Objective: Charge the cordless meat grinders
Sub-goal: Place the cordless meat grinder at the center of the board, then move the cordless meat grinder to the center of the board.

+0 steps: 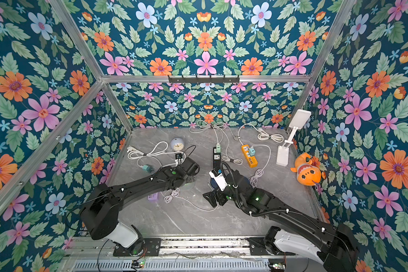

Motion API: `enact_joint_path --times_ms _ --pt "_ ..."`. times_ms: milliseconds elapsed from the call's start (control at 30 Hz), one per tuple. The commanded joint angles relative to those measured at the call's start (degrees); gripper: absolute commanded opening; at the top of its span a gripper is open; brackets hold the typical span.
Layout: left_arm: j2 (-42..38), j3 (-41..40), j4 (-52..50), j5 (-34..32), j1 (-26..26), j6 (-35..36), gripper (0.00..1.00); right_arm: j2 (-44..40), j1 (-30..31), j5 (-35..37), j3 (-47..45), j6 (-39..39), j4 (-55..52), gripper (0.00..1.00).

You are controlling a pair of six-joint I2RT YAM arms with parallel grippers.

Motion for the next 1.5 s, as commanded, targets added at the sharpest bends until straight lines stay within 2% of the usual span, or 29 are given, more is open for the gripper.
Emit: enact_joint_path --times_ms 0,33,233,433,600,700,800,933,1067,1133,1167,1233,1467 --pt "0.54 0.4 2.02 0.93 0.03 -1.37 0.94 -0.09 0.01 0.86 -0.09 0.39 0.71 0.99" --pt "0.56 0.6 1.88 1.6 0.0 -1.71 1.0 -0.08 0.02 0.85 -0.13 0.41 0.66 0.99" --pt "-2.56 0.39 2.58 5.84 0.05 -4.25 1.0 0.14 0.03 0.85 0.44 0.34 0.42 0.99" --pt "-4.71 -1.75 3.93 13.46 -0.1 -6.93 1.0 0.95 0.06 1.42 1.05 0.18 0.52 0.99" --pt "-9.93 -8.81 15.12 20.54 -0.13 -10.93 1.0 1.62 -0.13 1.66 1.39 0.31 0.59 0.98" --pt "-13.04 -11.75 21.39 23.89 -0.19 -12.84 1.0 2.63 -0.33 1.37 1.85 0.74 0.24 0.94" --pt "-16.31 -11.49 20.76 23.5 -0.08 -12.55 1.0 4.24 -0.43 1.2 2.67 1.6 0.13 0.82" --pt "-20.87 -9.91 12.27 18.06 2.18 -9.02 0.99 7.6 -0.47 1.28 4.45 3.21 0.11 0.61" --pt "-23.62 -12.76 11.62 21.62 9.4 -4.75 0.92 14.47 -0.41 2.41 9.83 4.7 -3.25 0.22" --pt "-24.39 -14.26 13.07 24.57 12.98 -2.49 0.93 17.82 -0.43 3.18 12.5 5.28 -4.87 0.1" --pt "-24.58 -14.83 13.99 25.92 14.57 -1.37 0.97 19.64 -0.47 3.95 13.94 5.78 -5.7 0.06" --pt "-24.53 -15.48 15.05 27.71 16.92 0.49 1.0 22.67 -0.59 5.24 16.53 6.56 -7.58 0.0" --pt "-21.51 -15.43 16.51 32.09 21.26 6.07 1.0 30.98 -1.44 8.93 23.8 9.04 -14.07 0.0"
